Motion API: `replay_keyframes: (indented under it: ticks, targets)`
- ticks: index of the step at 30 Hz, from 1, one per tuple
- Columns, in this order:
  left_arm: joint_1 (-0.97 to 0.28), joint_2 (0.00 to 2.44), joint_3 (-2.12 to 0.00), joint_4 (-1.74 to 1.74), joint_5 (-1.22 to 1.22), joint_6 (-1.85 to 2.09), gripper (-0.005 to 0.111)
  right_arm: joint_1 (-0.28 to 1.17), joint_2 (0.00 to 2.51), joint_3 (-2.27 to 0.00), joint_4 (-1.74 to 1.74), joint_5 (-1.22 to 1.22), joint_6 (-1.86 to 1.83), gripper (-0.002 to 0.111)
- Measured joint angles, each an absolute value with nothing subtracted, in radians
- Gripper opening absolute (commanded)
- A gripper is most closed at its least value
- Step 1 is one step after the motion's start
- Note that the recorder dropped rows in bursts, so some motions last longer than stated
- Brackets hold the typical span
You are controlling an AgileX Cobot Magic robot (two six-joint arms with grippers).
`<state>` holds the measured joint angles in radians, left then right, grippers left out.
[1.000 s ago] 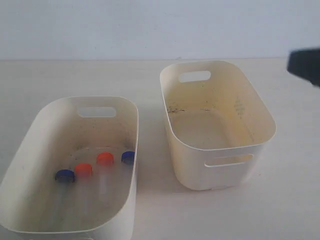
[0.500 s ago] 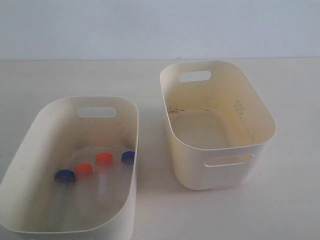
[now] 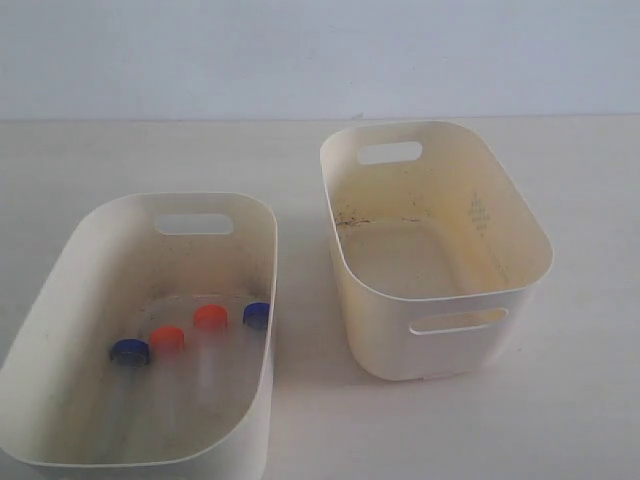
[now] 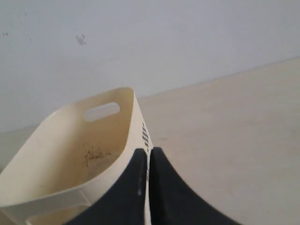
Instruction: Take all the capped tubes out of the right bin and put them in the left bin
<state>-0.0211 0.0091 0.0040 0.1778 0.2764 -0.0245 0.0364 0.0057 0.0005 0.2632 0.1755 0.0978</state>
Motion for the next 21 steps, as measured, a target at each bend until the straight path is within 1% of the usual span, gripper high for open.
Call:
replay_keyframes:
  ticks: [8, 14, 21]
  targets:
    - [-0.021, 0.009, 0.004, 0.178, 0.276, -0.024, 0.004, 0.036, 0.005, 0.0, 0.228, 0.354, 0.095, 0.001]
    - [-0.021, 0.009, 0.004, 0.178, 0.276, -0.024, 0.004, 0.036, 0.005, 0.0, 0.112, 0.36, 0.091, 0.001]
    - [-0.021, 0.009, 0.004, 0.178, 0.276, -0.024, 0.004, 0.036, 0.005, 0.0, 0.09, 0.36, 0.091, 0.001]
